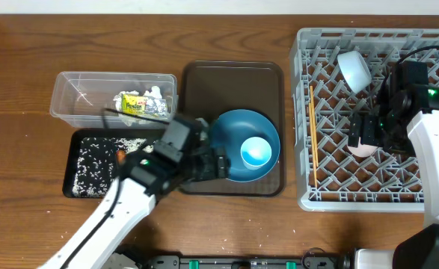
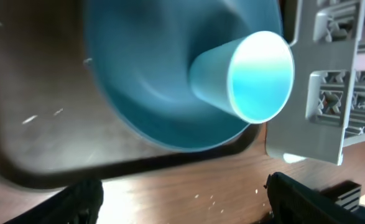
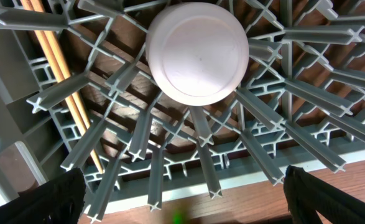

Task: Sort waste into correct bins and load items into the dishwasher rack
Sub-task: 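Move the left gripper to the light-blue cup on the blue plate, then close the left gripper on the light-blue cup's rim, then lift the light-blue cup with the left gripper and move right gripper toward it, then grasp the light-blue cup with the right gripper from the left gripper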

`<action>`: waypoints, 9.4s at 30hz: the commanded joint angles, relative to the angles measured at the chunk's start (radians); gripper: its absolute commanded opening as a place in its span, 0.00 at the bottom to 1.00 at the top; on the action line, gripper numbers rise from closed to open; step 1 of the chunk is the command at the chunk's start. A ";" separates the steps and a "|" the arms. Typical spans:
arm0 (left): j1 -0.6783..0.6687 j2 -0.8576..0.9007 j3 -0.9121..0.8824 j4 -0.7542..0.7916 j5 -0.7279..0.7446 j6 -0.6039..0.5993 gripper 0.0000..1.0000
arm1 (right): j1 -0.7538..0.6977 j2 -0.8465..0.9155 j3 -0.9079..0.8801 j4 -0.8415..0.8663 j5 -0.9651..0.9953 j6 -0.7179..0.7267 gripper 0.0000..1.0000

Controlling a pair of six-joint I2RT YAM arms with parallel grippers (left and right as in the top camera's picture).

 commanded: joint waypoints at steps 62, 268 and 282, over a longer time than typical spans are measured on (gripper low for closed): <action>-0.069 0.334 0.002 0.379 -0.053 -0.085 0.27 | -0.006 0.003 -0.005 0.002 0.000 0.002 0.99; 0.251 -0.024 0.002 0.375 1.053 0.053 0.06 | 0.345 -0.172 -0.016 -0.125 -1.343 -0.884 0.68; 0.251 -0.024 0.001 0.362 1.053 0.057 0.08 | 0.343 -0.172 -0.016 -0.106 -1.331 -0.884 0.55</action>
